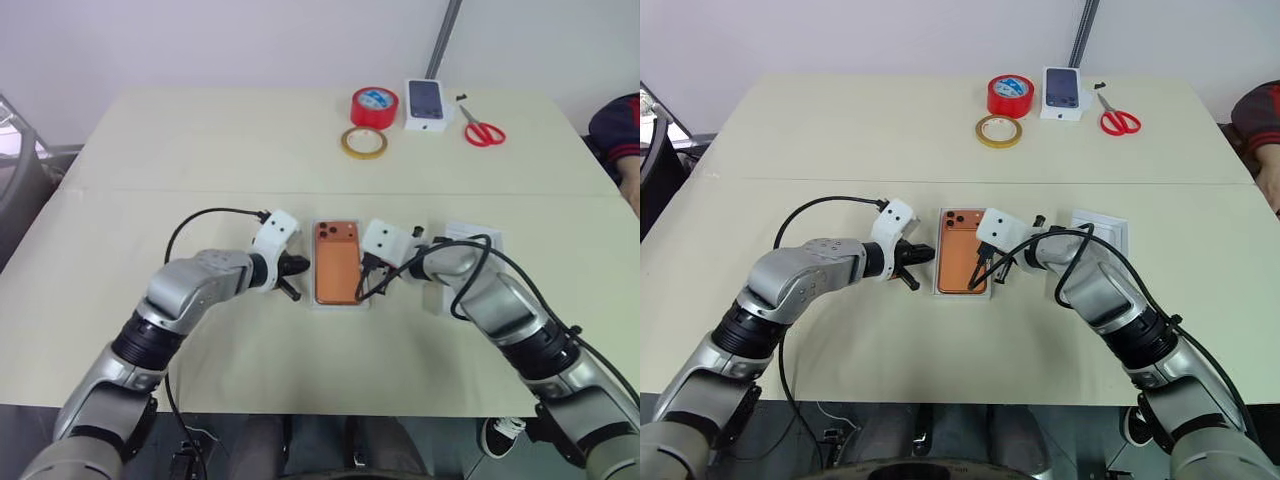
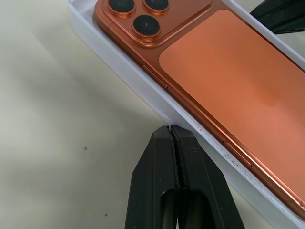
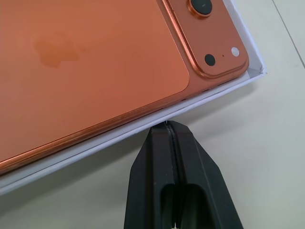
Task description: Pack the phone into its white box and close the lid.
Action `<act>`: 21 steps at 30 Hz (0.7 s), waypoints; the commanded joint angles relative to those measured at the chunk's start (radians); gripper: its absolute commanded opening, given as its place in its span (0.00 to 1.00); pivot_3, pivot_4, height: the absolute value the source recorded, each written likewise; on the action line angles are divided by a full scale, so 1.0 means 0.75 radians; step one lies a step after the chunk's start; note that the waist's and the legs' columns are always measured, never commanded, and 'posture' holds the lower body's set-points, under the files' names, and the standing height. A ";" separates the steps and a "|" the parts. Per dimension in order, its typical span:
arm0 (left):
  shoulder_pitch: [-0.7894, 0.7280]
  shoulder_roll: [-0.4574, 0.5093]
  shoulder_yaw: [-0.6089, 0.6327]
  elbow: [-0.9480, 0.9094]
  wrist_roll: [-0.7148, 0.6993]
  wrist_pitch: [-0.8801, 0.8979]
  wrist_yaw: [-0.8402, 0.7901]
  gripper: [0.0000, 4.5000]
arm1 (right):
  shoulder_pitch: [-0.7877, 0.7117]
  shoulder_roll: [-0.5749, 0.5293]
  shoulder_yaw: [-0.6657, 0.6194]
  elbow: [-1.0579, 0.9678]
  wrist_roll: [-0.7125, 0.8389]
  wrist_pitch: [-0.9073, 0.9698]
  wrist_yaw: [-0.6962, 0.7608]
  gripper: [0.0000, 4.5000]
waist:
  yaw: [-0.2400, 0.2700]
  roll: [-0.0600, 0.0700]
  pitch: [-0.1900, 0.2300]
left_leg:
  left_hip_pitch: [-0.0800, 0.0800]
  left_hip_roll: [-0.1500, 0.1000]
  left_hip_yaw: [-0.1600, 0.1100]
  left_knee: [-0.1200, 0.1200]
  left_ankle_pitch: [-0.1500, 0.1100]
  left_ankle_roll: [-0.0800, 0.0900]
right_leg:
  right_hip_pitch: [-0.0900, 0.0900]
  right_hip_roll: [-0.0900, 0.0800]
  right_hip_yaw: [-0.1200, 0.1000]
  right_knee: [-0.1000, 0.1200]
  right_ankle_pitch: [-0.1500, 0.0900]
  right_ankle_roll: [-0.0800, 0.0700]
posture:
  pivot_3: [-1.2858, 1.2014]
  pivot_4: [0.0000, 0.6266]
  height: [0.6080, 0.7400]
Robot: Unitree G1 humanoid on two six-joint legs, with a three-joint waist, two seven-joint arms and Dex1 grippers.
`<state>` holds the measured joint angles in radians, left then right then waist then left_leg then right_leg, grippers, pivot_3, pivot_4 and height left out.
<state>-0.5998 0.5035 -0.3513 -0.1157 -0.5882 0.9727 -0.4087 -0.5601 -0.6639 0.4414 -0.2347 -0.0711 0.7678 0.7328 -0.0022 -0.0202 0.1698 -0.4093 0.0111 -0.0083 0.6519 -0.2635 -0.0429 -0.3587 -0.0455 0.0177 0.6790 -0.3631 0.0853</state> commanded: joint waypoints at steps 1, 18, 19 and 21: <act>-0.053 -0.127 -0.081 -0.031 -0.017 0.043 -0.120 0.02 | 0.041 -0.036 -0.065 -0.169 0.036 0.027 0.047 0.00 | 0.016 0.000 0.000 | 0.000 0.000 0.000 0.000 0.000 0.000 | 0.000 0.000 0.000 0.000 0.000 0.000 | 0.52 0.24 1.00; -0.177 -0.556 -0.224 0.232 0.223 0.056 -0.279 0.02 | 0.583 -0.367 -0.484 -0.500 0.100 0.214 0.083 0.00 | 0.022 0.001 -0.001 | 0.001 0.000 -0.001 0.003 -0.004 0.008 | 0.004 0.001 0.000 0.000 0.000 0.000 | 0.52 0.24 1.00; -0.176 -0.562 -0.214 0.242 0.233 0.057 -0.276 0.02 | 0.588 -0.370 -0.496 -0.502 0.102 0.218 0.082 0.00 | 0.022 0.001 -0.001 | 0.001 0.000 -0.001 0.003 -0.004 0.008 | 0.004 0.001 0.000 0.000 0.000 0.000 | 0.52 0.24 1.00; -0.174 -0.556 -0.194 0.245 0.243 0.060 -0.284 0.02 | 0.603 -0.387 -0.534 -0.506 0.110 0.220 0.091 0.00 | 0.023 0.001 -0.001 | 0.001 0.000 -0.001 0.003 -0.004 0.008 | 0.004 0.001 0.000 0.000 0.000 0.000 | 0.52 0.24 1.00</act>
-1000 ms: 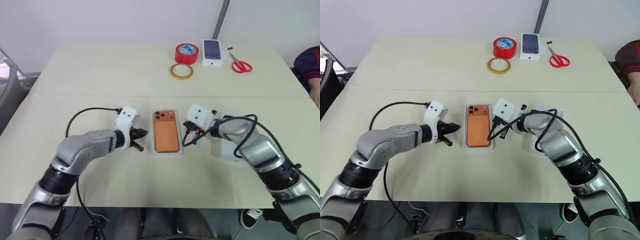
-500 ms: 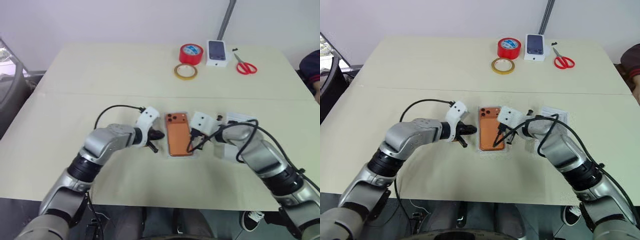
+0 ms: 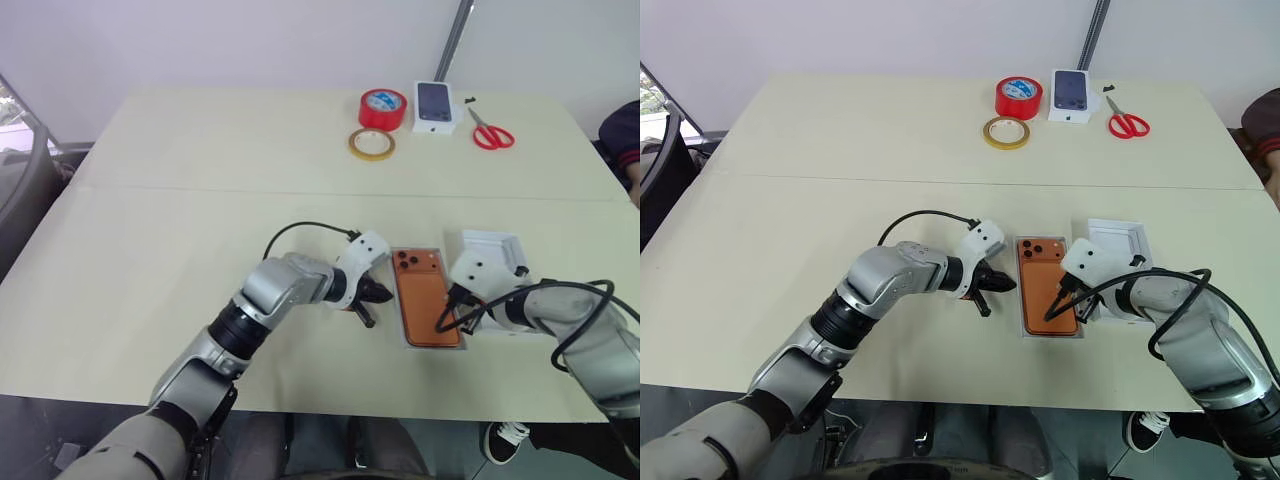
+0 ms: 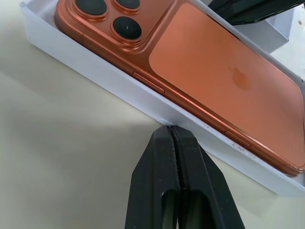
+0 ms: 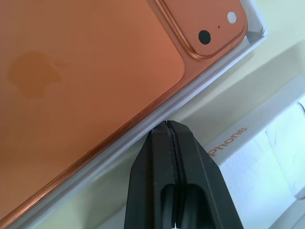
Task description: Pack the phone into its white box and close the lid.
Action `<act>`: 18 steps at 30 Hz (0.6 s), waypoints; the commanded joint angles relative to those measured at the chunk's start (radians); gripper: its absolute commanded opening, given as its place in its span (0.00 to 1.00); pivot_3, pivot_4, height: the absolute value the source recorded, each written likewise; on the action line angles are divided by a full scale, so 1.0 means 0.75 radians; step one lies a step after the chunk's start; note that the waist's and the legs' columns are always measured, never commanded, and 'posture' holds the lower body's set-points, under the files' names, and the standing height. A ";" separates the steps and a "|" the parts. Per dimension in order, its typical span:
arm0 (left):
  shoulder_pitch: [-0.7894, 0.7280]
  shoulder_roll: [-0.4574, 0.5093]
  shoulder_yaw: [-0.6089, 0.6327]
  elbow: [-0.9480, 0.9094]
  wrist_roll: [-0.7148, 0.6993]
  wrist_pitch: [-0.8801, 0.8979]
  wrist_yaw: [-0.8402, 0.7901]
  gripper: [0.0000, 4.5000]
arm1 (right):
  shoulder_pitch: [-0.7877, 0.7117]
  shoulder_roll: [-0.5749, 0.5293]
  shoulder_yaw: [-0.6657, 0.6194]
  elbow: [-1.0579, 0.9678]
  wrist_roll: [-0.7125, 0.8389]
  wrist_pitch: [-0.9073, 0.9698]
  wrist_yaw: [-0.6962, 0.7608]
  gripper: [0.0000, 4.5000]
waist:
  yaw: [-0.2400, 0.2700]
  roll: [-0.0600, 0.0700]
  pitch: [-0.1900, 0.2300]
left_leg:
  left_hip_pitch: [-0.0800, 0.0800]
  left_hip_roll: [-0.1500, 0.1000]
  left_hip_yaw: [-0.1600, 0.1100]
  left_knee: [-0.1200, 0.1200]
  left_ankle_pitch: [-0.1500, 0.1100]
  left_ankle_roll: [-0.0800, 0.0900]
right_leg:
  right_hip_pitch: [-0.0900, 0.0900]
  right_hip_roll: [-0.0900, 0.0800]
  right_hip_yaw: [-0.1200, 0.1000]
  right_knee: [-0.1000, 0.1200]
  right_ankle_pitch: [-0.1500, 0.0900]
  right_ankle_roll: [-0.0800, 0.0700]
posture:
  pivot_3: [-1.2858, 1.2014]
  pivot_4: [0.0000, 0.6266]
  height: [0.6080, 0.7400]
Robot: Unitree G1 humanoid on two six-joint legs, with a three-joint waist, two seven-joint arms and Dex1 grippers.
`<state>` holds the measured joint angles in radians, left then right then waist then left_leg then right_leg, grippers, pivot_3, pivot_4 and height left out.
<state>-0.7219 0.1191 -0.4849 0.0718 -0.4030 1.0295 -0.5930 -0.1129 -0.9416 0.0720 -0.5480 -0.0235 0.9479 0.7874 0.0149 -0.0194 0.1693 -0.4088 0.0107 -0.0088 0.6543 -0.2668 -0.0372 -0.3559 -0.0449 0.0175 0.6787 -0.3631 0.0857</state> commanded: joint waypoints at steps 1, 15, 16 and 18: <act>-0.005 -0.028 0.003 -0.024 -0.007 -0.009 -0.043 0.02 | 0.015 -0.033 -0.084 -0.099 0.063 -0.010 0.036 0.00 | 0.000 0.000 0.000 | 0.000 0.000 0.000 0.000 0.000 0.000 | 0.000 0.000 0.000 0.000 0.000 0.000 | 0.52 0.24 1.00; 0.391 0.372 0.348 -0.481 -0.002 -0.554 -0.249 0.00 | -0.209 -0.035 -0.356 -0.076 0.423 0.583 0.041 0.64 | -0.014 0.003 0.001 | 0.001 0.002 0.002 -0.002 0.000 0.000 | -0.001 -0.001 0.001 0.000 0.000 0.000 | 0.52 0.24 1.00; 0.432 0.413 0.357 -0.511 -0.001 -0.628 -0.308 0.00 | -0.251 -0.012 -0.325 -0.028 0.413 0.623 -0.006 0.64 | -0.014 0.003 0.001 | 0.001 0.002 0.002 -0.002 0.000 0.000 | -0.001 -0.001 0.001 0.000 0.000 0.000 | 0.52 0.24 1.00; 0.497 0.499 0.352 -0.567 0.007 -0.745 -0.414 0.00 | -0.303 0.022 -0.285 0.040 0.399 0.683 -0.081 0.64 | -0.011 0.004 0.001 | 0.001 0.002 0.002 -0.002 0.000 0.000 | -0.001 -0.001 0.002 0.000 0.000 -0.001 | 0.52 0.24 1.00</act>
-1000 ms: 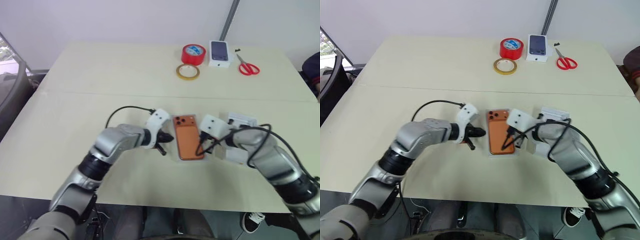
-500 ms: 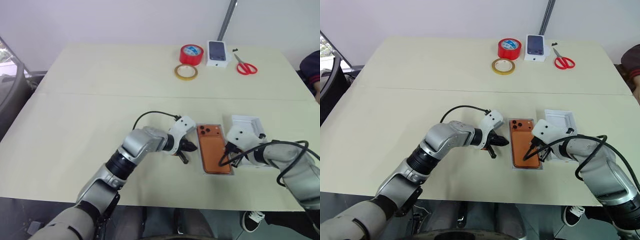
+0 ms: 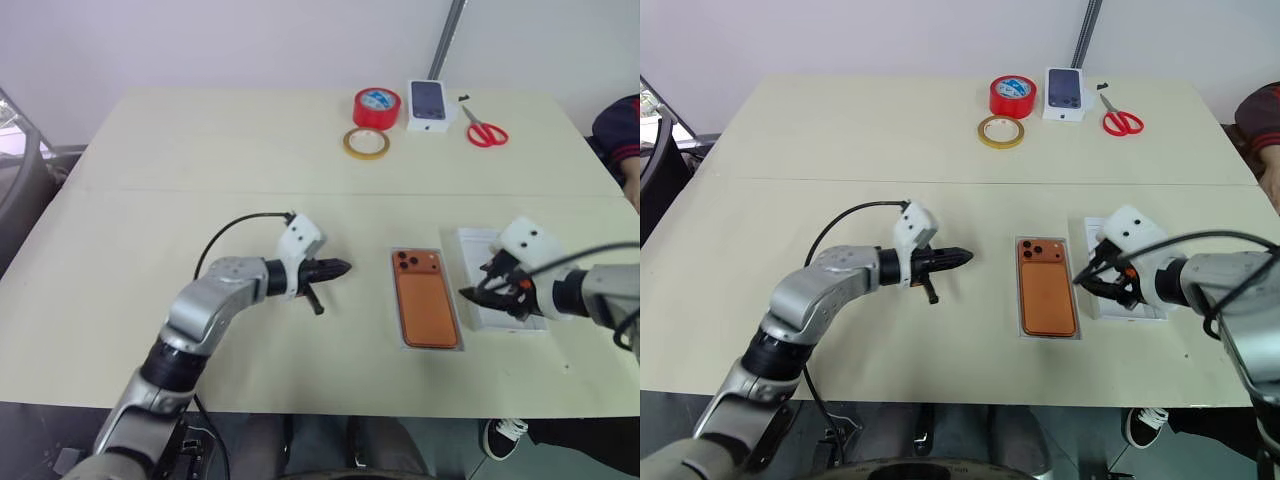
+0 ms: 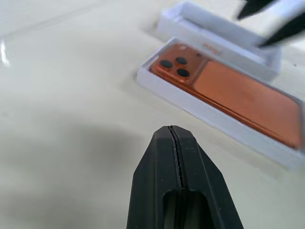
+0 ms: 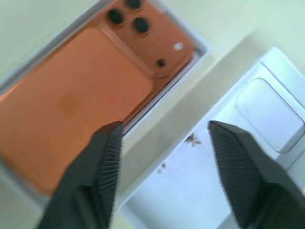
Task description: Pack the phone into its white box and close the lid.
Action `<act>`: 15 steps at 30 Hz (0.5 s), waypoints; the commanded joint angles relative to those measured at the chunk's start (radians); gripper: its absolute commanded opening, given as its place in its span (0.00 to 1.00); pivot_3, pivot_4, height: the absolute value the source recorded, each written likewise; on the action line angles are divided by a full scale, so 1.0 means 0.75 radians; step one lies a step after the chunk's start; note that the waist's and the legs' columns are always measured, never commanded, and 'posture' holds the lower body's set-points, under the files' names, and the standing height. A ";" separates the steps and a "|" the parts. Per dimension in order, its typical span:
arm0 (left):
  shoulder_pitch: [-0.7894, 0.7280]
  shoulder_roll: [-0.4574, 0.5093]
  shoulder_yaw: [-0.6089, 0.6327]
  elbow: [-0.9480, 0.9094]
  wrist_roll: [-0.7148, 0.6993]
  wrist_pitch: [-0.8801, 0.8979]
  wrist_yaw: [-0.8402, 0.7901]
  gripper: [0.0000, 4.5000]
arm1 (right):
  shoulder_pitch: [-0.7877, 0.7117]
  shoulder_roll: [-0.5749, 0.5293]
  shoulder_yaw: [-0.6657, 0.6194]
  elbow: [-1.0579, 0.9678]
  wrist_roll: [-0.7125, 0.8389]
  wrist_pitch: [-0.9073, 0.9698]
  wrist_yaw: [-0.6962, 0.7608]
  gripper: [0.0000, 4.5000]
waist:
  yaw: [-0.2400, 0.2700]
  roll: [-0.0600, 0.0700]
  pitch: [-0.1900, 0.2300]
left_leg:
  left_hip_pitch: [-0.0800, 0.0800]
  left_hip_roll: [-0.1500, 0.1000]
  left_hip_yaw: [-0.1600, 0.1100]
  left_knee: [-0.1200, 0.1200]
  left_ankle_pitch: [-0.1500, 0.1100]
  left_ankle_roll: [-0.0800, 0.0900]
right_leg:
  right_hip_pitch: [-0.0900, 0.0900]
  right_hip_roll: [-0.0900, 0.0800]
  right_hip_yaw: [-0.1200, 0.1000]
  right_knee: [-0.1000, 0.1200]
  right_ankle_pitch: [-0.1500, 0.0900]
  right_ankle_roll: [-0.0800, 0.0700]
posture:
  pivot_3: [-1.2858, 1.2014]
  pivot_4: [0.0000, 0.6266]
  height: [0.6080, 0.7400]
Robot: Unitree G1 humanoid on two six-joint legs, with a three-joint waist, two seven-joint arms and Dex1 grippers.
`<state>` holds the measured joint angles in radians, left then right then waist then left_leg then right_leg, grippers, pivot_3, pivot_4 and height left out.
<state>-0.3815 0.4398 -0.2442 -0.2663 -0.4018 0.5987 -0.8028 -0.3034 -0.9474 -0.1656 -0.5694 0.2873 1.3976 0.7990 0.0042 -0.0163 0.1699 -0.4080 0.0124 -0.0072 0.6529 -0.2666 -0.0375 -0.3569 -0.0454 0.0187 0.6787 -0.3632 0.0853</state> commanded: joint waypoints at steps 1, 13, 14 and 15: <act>0.065 0.103 0.028 -0.132 0.008 -0.209 -0.170 0.00 | -0.064 0.045 0.036 0.090 -0.014 0.107 -0.124 0.64 | 0.009 0.001 0.000 | 0.000 0.000 0.000 -0.001 0.000 0.000 | 0.000 0.000 0.000 0.000 0.000 0.000 | 0.52 0.24 1.00; 0.137 0.174 0.043 -0.189 0.006 -0.343 -0.258 0.00 | -0.136 0.191 0.028 0.177 0.038 0.287 -0.314 0.21 | 0.003 0.003 0.000 | -0.001 -0.001 0.000 -0.001 -0.001 0.002 | -0.001 0.000 0.000 -0.001 0.000 0.000 | 0.52 0.24 1.00; 0.140 0.172 0.040 -0.186 0.011 -0.348 -0.256 0.00 | -0.139 0.195 0.022 0.178 0.041 0.289 -0.327 0.10 | 0.002 0.003 0.000 | -0.001 -0.001 0.000 -0.001 -0.001 0.002 | -0.001 0.000 0.000 -0.001 0.000 0.000 | 0.52 0.24 1.00; 0.143 0.171 0.037 -0.183 0.016 -0.354 -0.255 0.00 | -0.142 0.199 0.015 0.179 0.045 0.289 -0.341 0.01 | 0.001 0.003 0.000 | -0.001 -0.001 0.000 -0.001 -0.001 0.002 | -0.001 0.000 0.000 0.000 0.000 0.000 | 0.52 0.24 1.00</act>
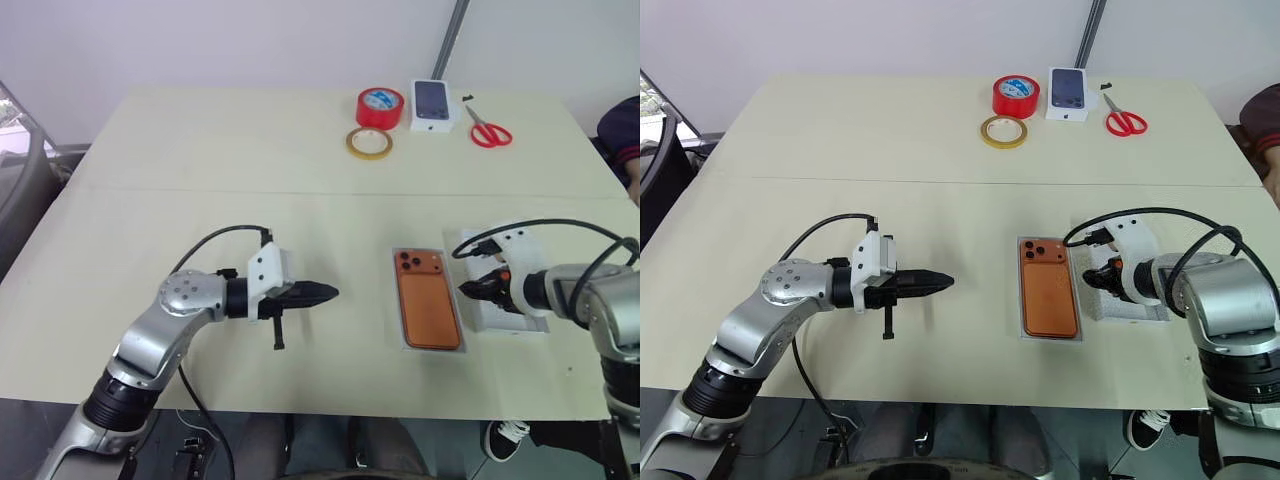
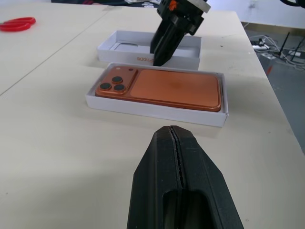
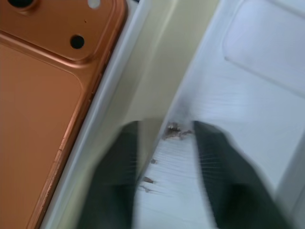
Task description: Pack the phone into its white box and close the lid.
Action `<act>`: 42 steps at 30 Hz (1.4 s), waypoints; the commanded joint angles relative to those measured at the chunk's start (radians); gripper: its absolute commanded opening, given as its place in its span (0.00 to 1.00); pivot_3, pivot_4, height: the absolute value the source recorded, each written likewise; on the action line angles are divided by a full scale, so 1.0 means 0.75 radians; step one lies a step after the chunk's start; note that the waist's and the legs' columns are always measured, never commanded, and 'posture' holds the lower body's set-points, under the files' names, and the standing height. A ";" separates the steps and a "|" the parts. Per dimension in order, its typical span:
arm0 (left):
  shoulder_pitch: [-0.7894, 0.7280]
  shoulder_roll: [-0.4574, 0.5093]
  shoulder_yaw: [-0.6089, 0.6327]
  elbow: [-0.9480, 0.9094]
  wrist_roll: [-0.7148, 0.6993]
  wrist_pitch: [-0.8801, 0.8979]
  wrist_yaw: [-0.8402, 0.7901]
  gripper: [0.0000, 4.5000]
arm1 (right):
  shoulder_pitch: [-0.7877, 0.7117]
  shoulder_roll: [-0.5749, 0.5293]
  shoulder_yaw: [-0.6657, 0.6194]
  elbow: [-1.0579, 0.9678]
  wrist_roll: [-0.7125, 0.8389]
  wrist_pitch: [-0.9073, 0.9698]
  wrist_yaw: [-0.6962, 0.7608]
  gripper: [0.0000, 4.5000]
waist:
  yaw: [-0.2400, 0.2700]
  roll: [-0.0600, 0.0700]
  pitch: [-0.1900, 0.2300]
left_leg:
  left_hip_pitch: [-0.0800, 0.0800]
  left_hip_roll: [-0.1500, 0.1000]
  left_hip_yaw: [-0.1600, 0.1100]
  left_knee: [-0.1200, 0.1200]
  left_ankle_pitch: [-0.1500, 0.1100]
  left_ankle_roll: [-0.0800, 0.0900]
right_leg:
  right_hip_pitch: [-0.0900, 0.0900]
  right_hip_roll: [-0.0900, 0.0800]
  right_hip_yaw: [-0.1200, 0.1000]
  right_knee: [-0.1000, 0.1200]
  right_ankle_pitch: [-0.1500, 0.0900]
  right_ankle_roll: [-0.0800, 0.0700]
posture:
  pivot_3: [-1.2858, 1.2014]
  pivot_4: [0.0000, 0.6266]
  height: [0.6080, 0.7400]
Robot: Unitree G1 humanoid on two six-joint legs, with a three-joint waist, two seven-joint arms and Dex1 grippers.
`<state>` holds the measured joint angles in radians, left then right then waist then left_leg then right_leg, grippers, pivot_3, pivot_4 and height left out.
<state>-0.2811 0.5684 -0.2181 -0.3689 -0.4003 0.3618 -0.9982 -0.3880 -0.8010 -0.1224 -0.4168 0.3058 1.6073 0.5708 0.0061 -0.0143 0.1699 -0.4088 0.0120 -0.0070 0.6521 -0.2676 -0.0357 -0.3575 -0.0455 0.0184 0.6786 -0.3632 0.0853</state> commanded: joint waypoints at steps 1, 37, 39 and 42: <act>0.012 -0.002 0.000 -0.044 0.016 -0.040 0.007 0.00 | -0.033 0.008 -0.054 -0.024 0.027 0.009 -0.050 0.01 | -0.002 0.000 0.000 | 0.000 0.000 0.000 0.000 0.000 0.000 | 0.000 0.000 0.000 0.000 0.000 0.000 | 0.52 0.24 1.00; -0.133 -0.232 -0.074 0.245 0.104 -0.079 0.112 0.00 | 0.142 0.055 -0.011 -0.089 2.222 -0.894 -1.388 0.66 | -0.030 0.001 0.003 | -0.002 0.003 0.002 0.006 -0.002 0.003 | -0.001 0.002 0.001 0.003 0.000 0.001 | 0.52 0.24 1.00; -0.156 -0.277 -0.121 0.274 0.122 -0.083 0.115 0.00 | 0.061 -0.126 -0.032 -0.049 2.222 -0.817 -1.293 0.66 | -0.024 0.005 0.005 | -0.003 0.003 0.003 0.007 -0.002 0.004 | -0.001 0.002 0.001 0.003 0.000 0.001 | 0.52 0.24 1.00; -0.215 -0.367 -0.200 0.355 0.171 -0.073 0.131 0.00 | -0.004 -0.364 -0.046 0.030 2.139 -0.721 -1.186 0.66 | -0.012 0.004 0.005 | -0.003 0.003 0.001 0.007 -0.003 0.005 | 0.000 0.003 -0.001 0.001 0.000 0.001 | 0.52 0.24 1.00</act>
<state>-0.4126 0.3157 -0.3406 -0.1107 -0.2887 0.3062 -0.9049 -0.3845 -1.0354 -0.1355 -0.4096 1.9393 1.0273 -0.3779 -0.0033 -0.0115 0.1735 -0.4111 0.0141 -0.0063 0.6572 -0.2696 -0.0320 -0.3575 -0.0435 0.0180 0.6792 -0.3631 0.0857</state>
